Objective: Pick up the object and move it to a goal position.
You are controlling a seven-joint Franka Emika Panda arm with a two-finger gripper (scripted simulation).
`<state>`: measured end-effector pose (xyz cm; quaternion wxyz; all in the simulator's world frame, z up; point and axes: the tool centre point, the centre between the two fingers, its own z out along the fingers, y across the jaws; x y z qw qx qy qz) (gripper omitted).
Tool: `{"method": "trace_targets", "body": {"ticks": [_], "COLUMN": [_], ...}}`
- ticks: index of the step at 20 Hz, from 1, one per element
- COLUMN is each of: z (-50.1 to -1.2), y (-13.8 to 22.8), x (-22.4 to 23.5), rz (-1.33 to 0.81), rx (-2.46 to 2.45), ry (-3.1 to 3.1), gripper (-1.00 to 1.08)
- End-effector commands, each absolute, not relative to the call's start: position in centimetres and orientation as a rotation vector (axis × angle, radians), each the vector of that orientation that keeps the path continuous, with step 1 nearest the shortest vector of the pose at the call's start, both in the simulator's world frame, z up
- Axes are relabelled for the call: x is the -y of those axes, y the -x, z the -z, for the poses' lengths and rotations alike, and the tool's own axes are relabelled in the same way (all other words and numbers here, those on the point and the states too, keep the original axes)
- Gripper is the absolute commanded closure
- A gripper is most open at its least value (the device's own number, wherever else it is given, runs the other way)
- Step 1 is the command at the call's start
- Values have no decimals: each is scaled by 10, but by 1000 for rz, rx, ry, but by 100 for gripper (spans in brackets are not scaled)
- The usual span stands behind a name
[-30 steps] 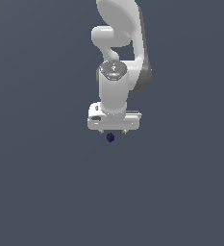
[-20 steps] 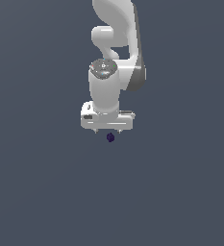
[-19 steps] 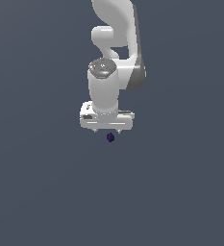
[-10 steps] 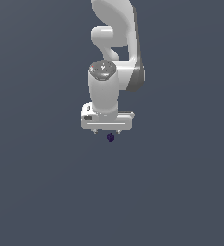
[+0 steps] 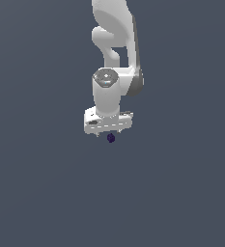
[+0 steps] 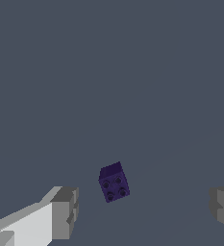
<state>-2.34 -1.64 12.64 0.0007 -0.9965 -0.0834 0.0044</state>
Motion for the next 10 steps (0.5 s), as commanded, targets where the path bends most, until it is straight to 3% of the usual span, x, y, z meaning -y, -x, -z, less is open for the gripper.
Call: {"method": "trace_targets", "body": {"ticks": [1, 10], "z": [-115, -83], "y": [30, 52], "x": [15, 9], "rz": [-12, -4], "rx": [369, 691], "ry": [3120, 3066], "gripper": [-92, -92]}}
